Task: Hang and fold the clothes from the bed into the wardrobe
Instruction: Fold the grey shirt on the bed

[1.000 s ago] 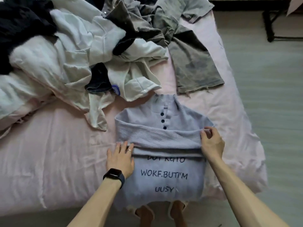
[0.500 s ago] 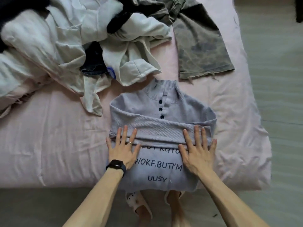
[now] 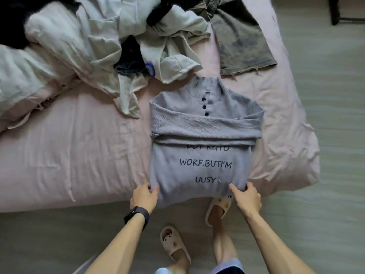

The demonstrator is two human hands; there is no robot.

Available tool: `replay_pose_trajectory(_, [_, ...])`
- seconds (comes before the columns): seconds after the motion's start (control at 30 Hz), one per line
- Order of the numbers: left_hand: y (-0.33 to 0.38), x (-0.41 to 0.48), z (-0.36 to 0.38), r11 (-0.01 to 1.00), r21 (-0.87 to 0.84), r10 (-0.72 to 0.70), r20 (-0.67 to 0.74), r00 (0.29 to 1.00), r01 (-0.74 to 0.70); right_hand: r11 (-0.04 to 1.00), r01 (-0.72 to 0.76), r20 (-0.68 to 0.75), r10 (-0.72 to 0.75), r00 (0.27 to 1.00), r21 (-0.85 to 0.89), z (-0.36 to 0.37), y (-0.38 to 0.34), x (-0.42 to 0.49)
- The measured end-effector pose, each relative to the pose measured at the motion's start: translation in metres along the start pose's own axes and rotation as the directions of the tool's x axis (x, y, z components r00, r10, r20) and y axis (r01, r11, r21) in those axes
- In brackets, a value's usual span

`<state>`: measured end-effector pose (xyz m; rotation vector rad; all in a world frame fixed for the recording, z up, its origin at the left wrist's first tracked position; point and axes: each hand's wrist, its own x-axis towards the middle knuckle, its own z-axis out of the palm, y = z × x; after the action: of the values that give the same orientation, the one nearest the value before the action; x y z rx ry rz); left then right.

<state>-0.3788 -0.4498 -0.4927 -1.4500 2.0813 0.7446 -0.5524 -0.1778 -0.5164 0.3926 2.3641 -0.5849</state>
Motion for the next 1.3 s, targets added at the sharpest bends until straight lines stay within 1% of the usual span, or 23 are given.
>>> replay_pose_trajectory(0.03, [-0.003,-0.001,-0.001,1.000,-0.005,0.017,0.020,1.000,-0.017,1.000,0.011,0.031,-0.012,0.999,0.012,0.000,0.002,-0.002])
replay_pose_trajectory(0.07, [-0.006,-0.004,-0.002,0.998,-0.051,0.022,0.051,0.998,-0.019,0.999,0.031,0.043,-0.031,0.999,0.014,0.000,0.005,-0.003])
replay_pose_trajectory(0.17, [-0.016,-0.014,-0.003,0.964,-0.265,0.007,0.165,0.986,0.037,0.998,0.062,0.075,-0.061,0.995,-0.014,-0.003,0.011,-0.012])
replay_pose_trajectory(0.23, [-0.021,-0.021,-0.006,0.939,-0.340,0.003,0.175,0.985,0.058,0.999,0.042,0.108,-0.044,0.993,0.022,-0.007,0.019,-0.017])
replay_pose_trajectory(0.3, [-0.029,-0.034,-0.012,0.938,-0.347,0.048,0.173,0.984,0.016,0.997,0.042,0.109,-0.049,0.993,0.067,-0.014,0.032,-0.033])
replay_pose_trajectory(0.37, [-0.035,-0.045,-0.017,0.928,-0.371,0.074,0.161,0.984,-0.009,0.989,0.040,0.084,-0.052,0.995,0.145,-0.022,0.046,-0.046])
replay_pose_trajectory(0.5, [-0.048,-0.080,-0.043,0.886,-0.463,0.073,0.051,0.996,-0.041,0.943,0.018,-0.094,0.015,0.995,0.332,-0.056,0.061,-0.087])
replay_pose_trajectory(0.53, [-0.051,-0.088,-0.051,0.884,-0.465,0.080,0.035,0.996,-0.054,0.933,0.012,-0.123,0.035,0.992,0.359,-0.067,0.061,-0.097])
replay_pose_trajectory(0.6, [-0.057,-0.104,-0.065,0.897,-0.435,0.103,0.033,0.994,-0.079,0.933,-0.002,-0.152,0.061,0.986,0.361,-0.085,0.060,-0.117])
replay_pose_trajectory(0.7, [-0.064,-0.127,-0.078,0.920,-0.373,0.149,0.056,0.987,-0.117,0.935,-0.055,-0.163,0.118,0.980,0.349,-0.106,0.060,-0.147])
replay_pose_trajectory(0.73, [-0.068,-0.133,-0.080,0.931,-0.346,0.151,0.075,0.986,-0.116,0.926,-0.078,-0.132,0.136,0.982,0.370,-0.111,0.060,-0.156])
replay_pose_trajectory(0.77, [-0.070,-0.139,-0.082,0.943,-0.314,0.151,0.094,0.984,-0.115,0.907,-0.101,-0.073,0.143,0.987,0.408,-0.115,0.060,-0.164])
replay_pose_trajectory(0.83, [-0.077,-0.147,-0.085,0.962,-0.251,0.146,0.127,0.981,-0.111,0.850,-0.155,0.105,0.118,0.987,0.503,-0.123,0.056,-0.174])
replay_pose_trajectory(0.87, [-0.080,-0.152,-0.088,0.963,-0.251,0.138,0.137,0.981,-0.100,0.836,-0.174,0.164,0.102,0.981,0.521,-0.127,0.056,-0.180])
replay_pose_trajectory(0.9, [-0.083,-0.154,-0.092,0.956,-0.279,0.134,0.139,0.981,-0.091,0.837,-0.174,0.176,0.095,0.980,0.518,-0.131,0.056,-0.182])
replay_pose_trajectory(1.0, [-0.079,-0.154,-0.111,0.910,-0.413,0.112,0.135,0.984,-0.047,0.848,-0.132,0.061,0.118,0.991,0.513,-0.146,0.054,-0.187])
replay_pose_trajectory(1.03, [-0.075,-0.150,-0.119,0.885,-0.464,0.100,0.128,0.987,-0.030,0.829,-0.129,0.034,0.132,0.991,0.544,-0.150,0.053,-0.187])
replay_pose_trajectory(1.17, [-0.050,-0.128,-0.154,0.782,-0.623,0.065,0.136,0.989,0.035,0.676,-0.138,0.028,0.171,0.985,0.724,-0.167,0.035,-0.173])
replay_pose_trajectory(1.23, [-0.036,-0.116,-0.167,0.744,-0.666,0.069,0.145,0.987,0.046,0.572,-0.144,0.042,0.188,0.981,0.807,-0.175,0.019,-0.162])
replay_pose_trajectory(1.3, [-0.019,-0.105,-0.178,0.677,-0.733,0.062,0.153,0.986,0.071,0.430,-0.174,0.088,0.211,0.974,0.886,-0.182,-0.004,-0.147])
